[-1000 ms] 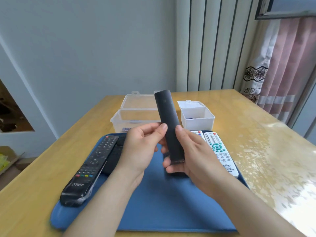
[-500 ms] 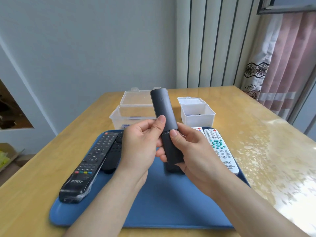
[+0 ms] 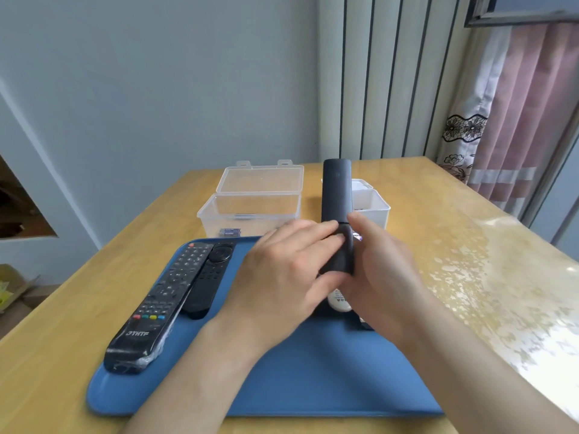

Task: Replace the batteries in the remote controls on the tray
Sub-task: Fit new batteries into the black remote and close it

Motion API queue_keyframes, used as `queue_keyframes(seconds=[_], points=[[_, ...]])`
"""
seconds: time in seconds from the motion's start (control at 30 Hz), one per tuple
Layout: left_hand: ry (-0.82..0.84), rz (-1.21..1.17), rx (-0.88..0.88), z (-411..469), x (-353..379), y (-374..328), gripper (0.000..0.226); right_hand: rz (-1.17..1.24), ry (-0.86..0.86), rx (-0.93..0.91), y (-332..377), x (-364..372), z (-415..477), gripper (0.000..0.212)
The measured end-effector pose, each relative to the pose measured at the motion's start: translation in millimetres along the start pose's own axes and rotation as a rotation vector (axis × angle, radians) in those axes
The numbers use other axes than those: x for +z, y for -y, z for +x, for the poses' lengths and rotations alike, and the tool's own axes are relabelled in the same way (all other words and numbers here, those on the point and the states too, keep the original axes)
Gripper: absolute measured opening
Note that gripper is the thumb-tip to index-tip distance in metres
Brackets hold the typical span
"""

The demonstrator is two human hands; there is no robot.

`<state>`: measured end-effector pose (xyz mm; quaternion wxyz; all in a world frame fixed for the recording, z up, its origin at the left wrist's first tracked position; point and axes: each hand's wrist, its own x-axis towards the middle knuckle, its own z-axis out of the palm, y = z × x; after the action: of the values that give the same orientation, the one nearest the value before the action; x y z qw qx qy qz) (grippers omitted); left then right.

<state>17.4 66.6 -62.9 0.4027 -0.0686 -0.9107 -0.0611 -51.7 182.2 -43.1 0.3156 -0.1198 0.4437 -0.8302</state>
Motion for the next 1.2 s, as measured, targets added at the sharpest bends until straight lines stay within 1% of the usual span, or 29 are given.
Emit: queue_keyframes(seconds=[0.1,0.17,0.23,0.3,0.37,0.4,0.43,0.47,0.5,0.53,0.57,0.6,0.63,0.67,0.8,0.87,0.93,1.0,1.07,1.1,1.13,1.2], points=[[-0.042,0.053,0.032,1,-1,-1,0.043,-0.004,-0.033,0.009,0,-2,2,0.037],[-0.068,-0.018,0.010,2,-3,-4,0.038,-0.020,-0.024,0.009,-1,-2,2,0.042],[-0.103,-0.158,-0.092,3,-7,-6,0.029,-0.077,-0.009,0.014,-4,-1,4,0.047],[-0.169,-0.266,-0.259,3,-12,-3,0.023,-0.139,-0.028,0.030,-7,1,5,0.048],[-0.253,-0.310,-0.413,6,-15,1,0.032,-0.167,-0.057,0.038,-8,1,5,0.047],[-0.255,-0.365,-0.481,8,-18,4,0.038,-0.169,-0.068,0.036,-7,1,5,0.044],[-0.194,-0.458,-0.544,10,-22,8,0.042,-0.163,-0.073,0.029,-6,0,5,0.040],[-0.058,-0.571,-0.595,11,-26,13,0.043,-0.149,-0.069,0.016,-5,-1,5,0.035],[0.138,-0.656,-0.629,11,-30,16,0.044,-0.129,-0.058,0.004,-4,-1,5,0.030],[0.352,-0.666,-0.633,10,-32,17,0.044,-0.108,-0.047,-0.006,-3,-2,6,0.026],[0.543,-0.618,-0.613,7,-34,16,0.045,-0.090,-0.035,-0.013,-3,-2,6,0.023],[0.676,-0.555,-0.584,5,-35,14,0.046,-0.078,-0.022,-0.019,-2,-2,6,0.022],[0.751,-0.514,-0.559,4,-34,12,0.044,-0.072,-0.010,-0.022,-2,-2,7,0.023],[0.785,-0.501,-0.543,4,-33,9,0.042,-0.071,-0.001,-0.023,-2,-3,7,0.024],[0.886,-0.517,-0.522,6,-32,-2,0.038,-0.086,0.024,-0.019,-2,-4,8,0.028],[0.914,-0.573,-0.543,5,-29,-5,0.027,-0.084,0.040,-0.020,-3,-4,9,0.030],[0.911,-0.602,-0.570,3,-26,-8,0.015,-0.077,0.055,-0.014,-3,-5,9,0.032],[0.879,-0.595,-0.582,3,-25,-9,0.009,-0.057,0.071,-0.005,-3,-7,10,0.033],[0.790,-0.572,-0.585,5,-30,-10,0.006,-0.024,0.086,0.009,-2,-8,11,0.034],[0.704,-0.583,-0.584,7,-33,-9,0.006,-0.012,0.095,0.014,-2,-9,11,0.035],[0.582,-0.619,-0.575,8,-34,-8,0.006,-0.006,0.104,0.020,-2,-10,12,0.037],[0.272,-0.680,-0.551,10,-33,-4,0.005,0.010,0.123,0.034,-2,-11,12,0.039]])
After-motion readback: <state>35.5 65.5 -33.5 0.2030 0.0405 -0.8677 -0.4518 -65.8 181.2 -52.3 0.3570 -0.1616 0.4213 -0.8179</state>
